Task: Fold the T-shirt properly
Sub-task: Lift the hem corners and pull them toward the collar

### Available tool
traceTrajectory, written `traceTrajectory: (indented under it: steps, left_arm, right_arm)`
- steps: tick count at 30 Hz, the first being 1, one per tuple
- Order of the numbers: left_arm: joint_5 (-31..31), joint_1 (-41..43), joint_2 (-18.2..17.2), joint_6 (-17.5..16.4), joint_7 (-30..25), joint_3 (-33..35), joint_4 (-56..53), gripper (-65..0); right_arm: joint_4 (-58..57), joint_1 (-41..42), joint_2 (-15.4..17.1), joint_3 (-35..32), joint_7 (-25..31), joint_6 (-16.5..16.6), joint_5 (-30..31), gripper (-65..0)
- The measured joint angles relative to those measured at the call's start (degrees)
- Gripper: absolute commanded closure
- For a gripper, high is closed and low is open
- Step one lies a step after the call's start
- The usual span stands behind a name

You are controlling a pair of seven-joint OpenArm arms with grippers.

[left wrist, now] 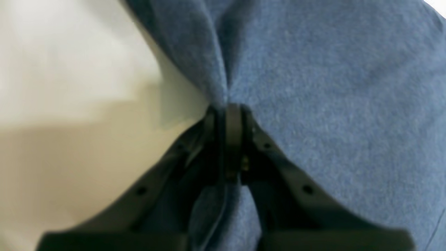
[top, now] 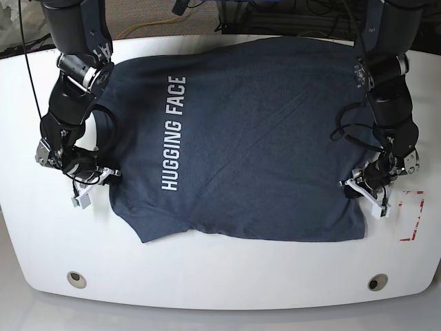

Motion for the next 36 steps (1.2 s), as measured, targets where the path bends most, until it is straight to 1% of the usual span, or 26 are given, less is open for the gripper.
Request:
traceTrajectory:
  steps: [5, 9, 14, 17, 19, 20, 24, 27, 30, 34, 35, 36]
  left_arm:
    - [-0.24, 1.53, 0.11, 0.24, 0.11, 0.20, 2.36, -0.1]
    - [1.31, 2.93, 0.35, 0.33, 6.93, 0.24, 9.38, -0.1]
    - [0.44, 2.86, 0.70, 0.33, 11.69, 0.24, 17.90, -0.1]
    - [-0.13, 2.86, 0.83, 0.15, 14.49, 0.35, 24.46, -0.3]
    - [-0.42, 2.73, 0.83, -0.09, 16.72, 0.35, 28.55, -0.3]
    - [-0.28, 2.71, 0.85, -0.02, 17.79, 0.35, 30.71, -0.3]
    - [-0.50, 2.86, 0.94, -0.04, 20.87, -0.17, 39.36, -0.3]
    - [-1.55, 3.78, 0.92, -0.55, 22.08, -1.40, 47.82, -0.1]
    - [-1.81, 3.34, 0.98, -0.79, 22.03, -1.38, 54.58, -0.1]
    - [-1.55, -2.29, 0.63, -0.79, 23.71, -0.61, 60.50, -0.1]
    - [-1.60, -4.26, 0.31, -0.83, 24.55, -0.55, 61.35, -0.1]
    - [-2.03, -6.75, -0.44, -0.87, 26.75, -0.20, 62.03, -0.1]
  right_arm:
    - [0.13, 0.00, -0.02, -0.02, -0.04, 0.00, 0.02, 0.0]
    - [3.65, -0.66, -0.46, -0.11, -1.81, -0.02, -1.09, 0.0]
    - [4.79, -0.07, -0.09, -0.31, -2.75, -0.04, -1.07, 0.0]
    - [4.72, 2.12, 1.31, -2.27, -4.74, 0.00, -1.29, 0.0]
    - [4.79, 4.59, 2.91, -5.49, -5.16, 0.31, -0.42, 0.0]
    - [5.11, 5.53, 3.17, -6.43, -5.35, 0.44, -0.48, 0.0]
    - [10.38, 9.79, 3.98, -7.58, -8.04, 0.48, 0.37, 0.0]
    - [13.57, 14.82, 4.42, -7.58, -12.61, 0.52, 0.39, 0.0]
    - [16.02, 19.82, 4.85, -8.33, -16.55, 0.59, 0.42, 0.0]
    - [19.34, 27.65, 6.36, -15.08, -19.58, 0.48, 1.16, 0.0]
    - [20.22, 29.81, 6.38, -16.24, -19.82, 0.57, 1.14, 0.0]
    - [20.79, 31.87, 6.32, -16.81, -19.80, 0.33, 0.96, 0.0]
